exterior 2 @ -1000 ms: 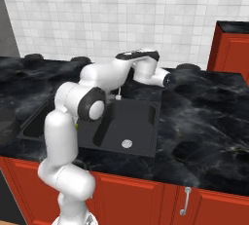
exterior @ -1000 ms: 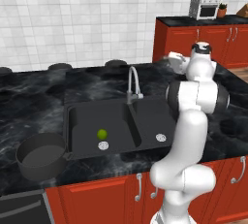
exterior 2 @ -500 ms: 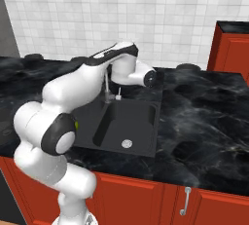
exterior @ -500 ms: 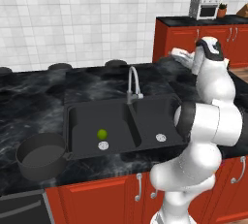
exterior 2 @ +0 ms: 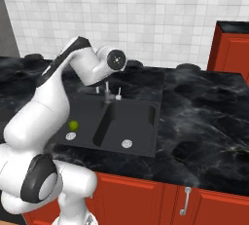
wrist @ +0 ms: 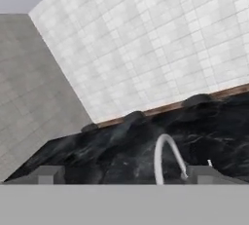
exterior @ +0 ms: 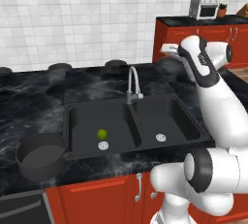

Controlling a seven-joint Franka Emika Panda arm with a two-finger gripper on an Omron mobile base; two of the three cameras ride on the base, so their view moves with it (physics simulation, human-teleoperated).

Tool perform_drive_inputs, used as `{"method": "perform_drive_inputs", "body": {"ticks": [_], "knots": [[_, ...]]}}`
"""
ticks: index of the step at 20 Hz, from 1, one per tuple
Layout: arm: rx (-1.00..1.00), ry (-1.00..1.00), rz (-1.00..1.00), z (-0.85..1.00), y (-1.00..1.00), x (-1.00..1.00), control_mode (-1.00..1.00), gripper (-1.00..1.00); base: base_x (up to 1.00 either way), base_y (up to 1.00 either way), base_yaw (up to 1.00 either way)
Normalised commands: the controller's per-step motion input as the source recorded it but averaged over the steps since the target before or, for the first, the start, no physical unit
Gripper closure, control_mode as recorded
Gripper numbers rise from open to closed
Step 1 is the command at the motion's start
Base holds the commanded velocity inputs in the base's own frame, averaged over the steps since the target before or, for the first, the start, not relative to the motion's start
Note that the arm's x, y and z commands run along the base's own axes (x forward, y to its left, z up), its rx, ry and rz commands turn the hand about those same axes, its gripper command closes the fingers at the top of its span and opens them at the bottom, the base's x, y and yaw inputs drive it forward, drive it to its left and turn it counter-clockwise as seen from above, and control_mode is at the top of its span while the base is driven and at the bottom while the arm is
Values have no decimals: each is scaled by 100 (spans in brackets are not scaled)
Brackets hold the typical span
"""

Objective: Dump the lime from the pot into the sink. Then turn on the water and wash the lime. Then turn off the water and put the lime back in the pot.

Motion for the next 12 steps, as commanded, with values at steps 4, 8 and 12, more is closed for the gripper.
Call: {"method": "perform_drive_inputs", "body": {"ticks": [4,8,12], "knots": [[-10,41,0,59,75,-52,-100,-100,0,0,0],[-7,46,0,58,76,-30,-100,-100,0,0,0],[-17,31,0,12,91,-53,-100,-100,0,0,0]]}}
